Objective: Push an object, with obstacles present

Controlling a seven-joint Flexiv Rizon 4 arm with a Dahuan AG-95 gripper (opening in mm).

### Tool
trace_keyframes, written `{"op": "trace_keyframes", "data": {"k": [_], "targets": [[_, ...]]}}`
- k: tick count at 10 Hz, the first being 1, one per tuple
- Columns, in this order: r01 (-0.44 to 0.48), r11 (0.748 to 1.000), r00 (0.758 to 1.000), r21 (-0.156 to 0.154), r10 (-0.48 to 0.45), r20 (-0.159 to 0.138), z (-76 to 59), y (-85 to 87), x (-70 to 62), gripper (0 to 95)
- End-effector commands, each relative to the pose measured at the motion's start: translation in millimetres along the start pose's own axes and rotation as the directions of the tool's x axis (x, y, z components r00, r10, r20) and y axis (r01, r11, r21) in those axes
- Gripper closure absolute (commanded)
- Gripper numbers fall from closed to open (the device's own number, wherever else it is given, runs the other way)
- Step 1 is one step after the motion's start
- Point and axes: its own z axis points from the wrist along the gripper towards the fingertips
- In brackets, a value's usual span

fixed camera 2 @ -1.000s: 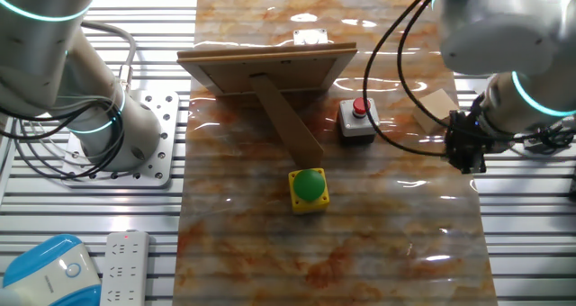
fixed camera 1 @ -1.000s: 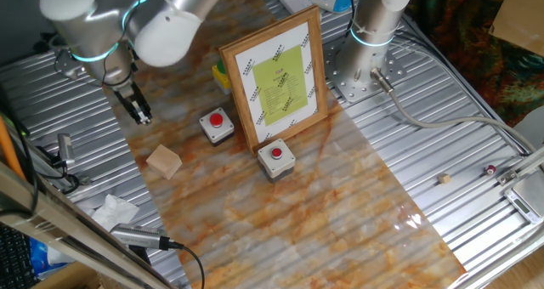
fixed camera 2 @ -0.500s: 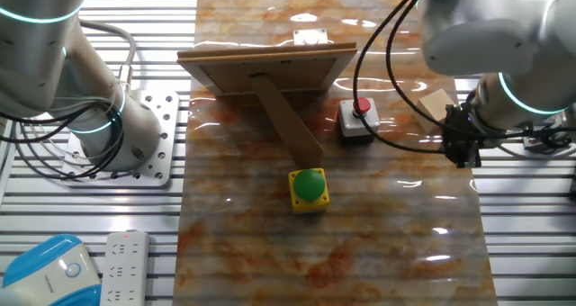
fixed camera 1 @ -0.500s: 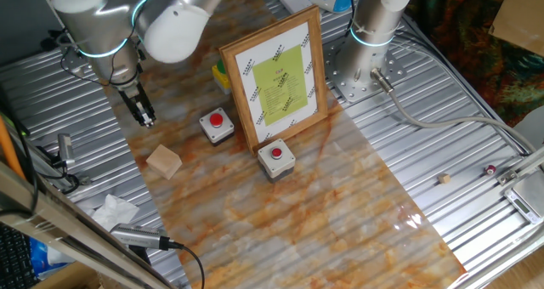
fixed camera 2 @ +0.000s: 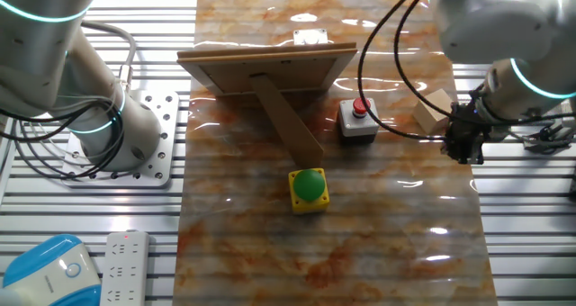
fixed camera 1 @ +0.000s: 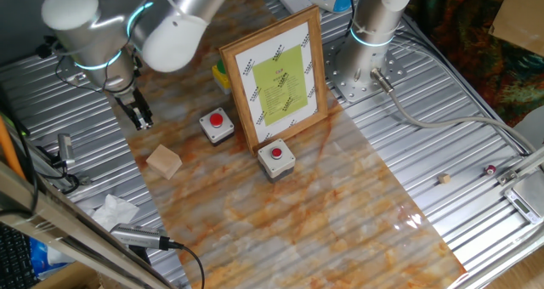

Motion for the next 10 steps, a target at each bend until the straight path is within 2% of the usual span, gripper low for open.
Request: {"op": "trace_keyframes", "data": {"k": [1,6,10], "targets": [[0.002,1.0,1.0,-0.002,-0.002,0.019,-1.1,-0.7,2.2,95.0],[0.008,1.0,0.999,0.011,-0.008,0.031,-1.1,-0.7,2.2,95.0],[0.034,0.999,0.998,-0.001,-0.034,0.046,0.4,-0.4,0.0,95.0]]}}
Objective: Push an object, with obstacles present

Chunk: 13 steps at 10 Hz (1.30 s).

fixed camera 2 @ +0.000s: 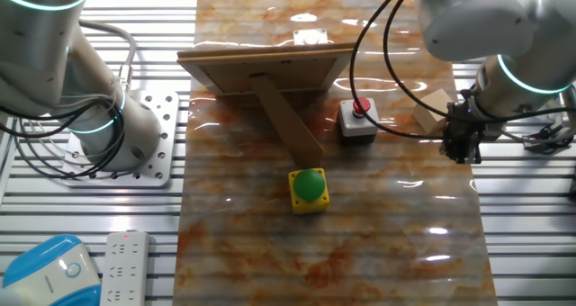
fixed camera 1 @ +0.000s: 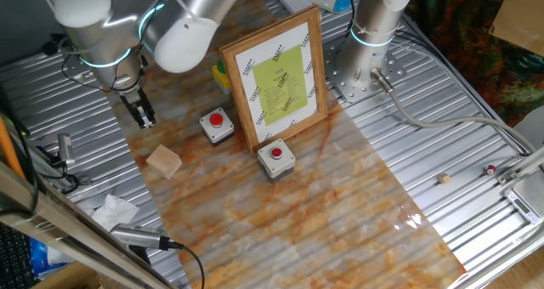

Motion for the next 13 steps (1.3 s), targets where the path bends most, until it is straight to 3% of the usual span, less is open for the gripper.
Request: {"op": "trace_keyframes", "data": {"k": [1,6,13], "targets": [[0.0,1.0,1.0,-0.003,0.0,-0.004,3.2,2.7,-7.2,95.0],[-0.008,1.0,1.0,-0.009,0.008,-0.005,17.7,15.7,-40.0,95.0],[-0.009,1.0,1.0,-0.009,0.009,-0.006,23.4,19.9,-42.9,95.0]]}}
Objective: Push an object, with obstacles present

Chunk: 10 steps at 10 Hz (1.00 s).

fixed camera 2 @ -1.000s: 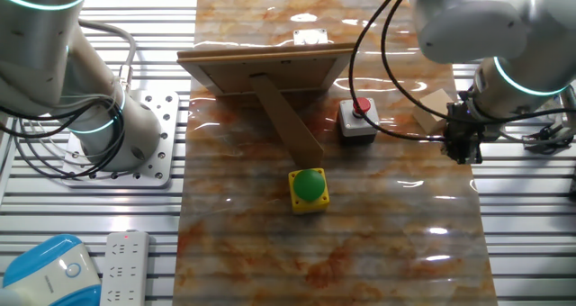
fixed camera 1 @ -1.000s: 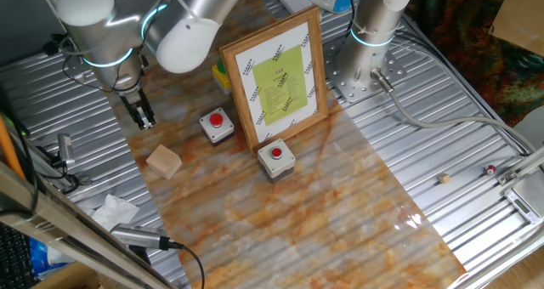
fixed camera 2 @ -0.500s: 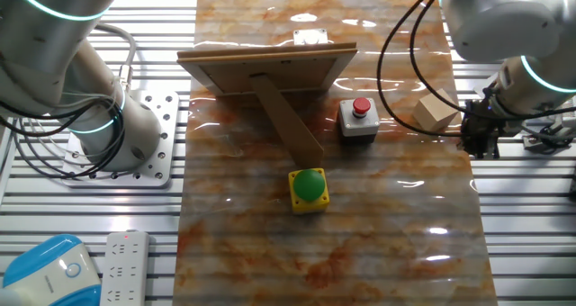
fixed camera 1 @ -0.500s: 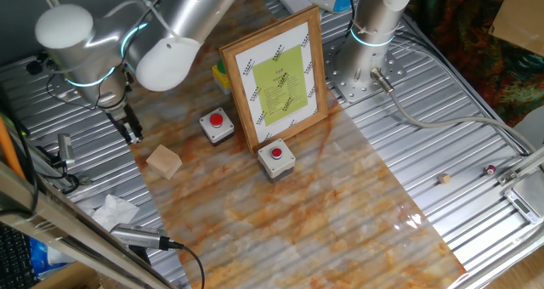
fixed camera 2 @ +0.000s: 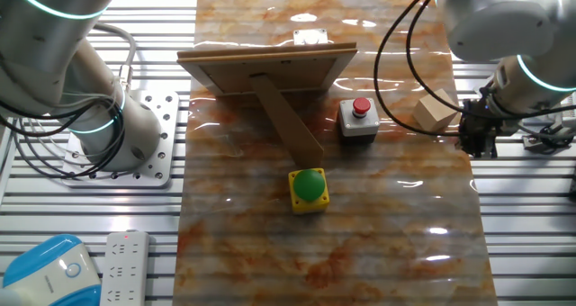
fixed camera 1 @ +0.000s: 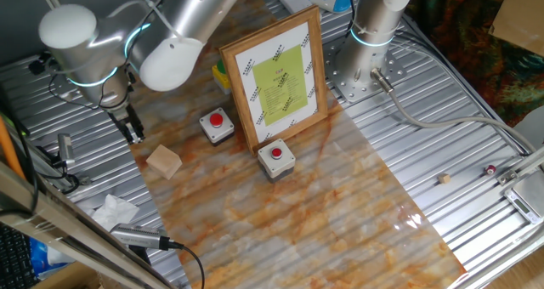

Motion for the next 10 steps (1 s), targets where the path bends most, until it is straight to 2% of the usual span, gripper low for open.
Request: {"op": "trace_keyframes", "data": {"k": [1,6,10], "targets": [[-0.008,1.0,1.0,-0.002,0.008,0.001,4.2,3.6,-1.2,95.0],[-0.02,1.0,1.0,-0.003,0.02,-0.013,7.5,19.8,2.8,95.0],[-0.04,0.999,0.999,-0.034,0.04,-0.016,6.1,21.7,1.7,95.0]]}}
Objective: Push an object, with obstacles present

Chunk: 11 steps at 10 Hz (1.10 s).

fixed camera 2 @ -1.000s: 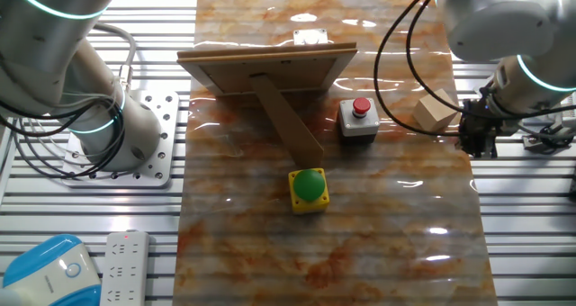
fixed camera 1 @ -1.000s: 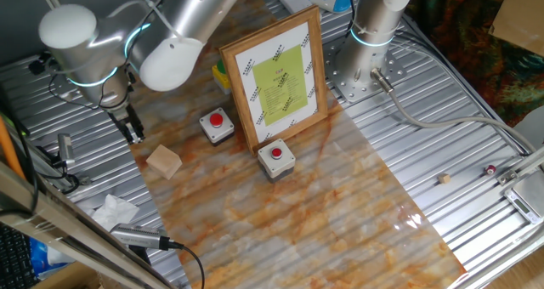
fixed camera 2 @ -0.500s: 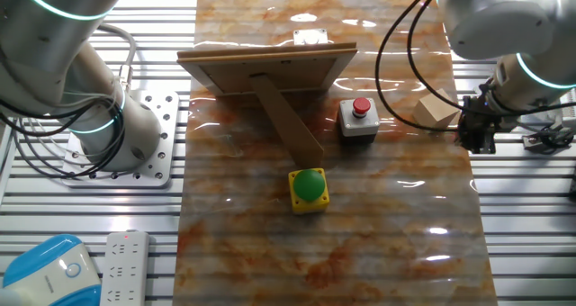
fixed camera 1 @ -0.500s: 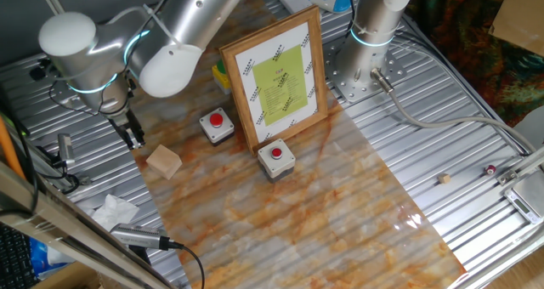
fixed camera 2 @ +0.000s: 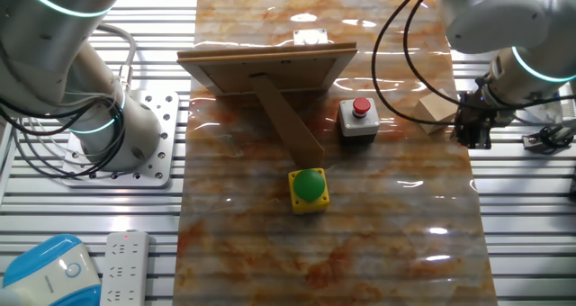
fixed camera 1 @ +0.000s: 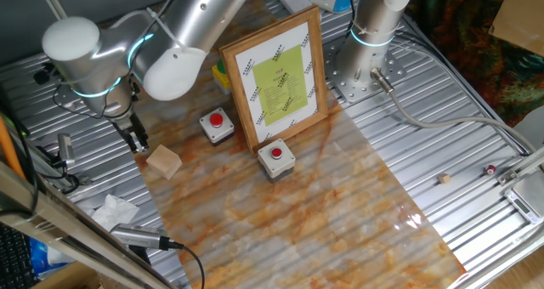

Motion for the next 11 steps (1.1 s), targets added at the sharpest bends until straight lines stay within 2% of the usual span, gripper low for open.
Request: {"op": "trace_keyframes", "data": {"k": [1,3,7,10,11], "targets": [[-0.026,0.999,1.0,-0.019,0.026,-0.002,-2.8,3.6,-2.6,95.0],[-0.031,0.999,1.0,-0.007,0.031,-0.001,-8.2,11.3,-7.3,95.0],[-0.055,0.998,0.998,-0.014,0.054,-0.019,-14.4,20.3,-12.0,95.0],[-0.056,0.998,0.998,-0.013,0.056,-0.02,-17.3,24.4,-13.8,95.0],[-0.048,0.999,0.999,0.001,0.048,-0.02,-17.0,24.0,-13.7,95.0]]}}
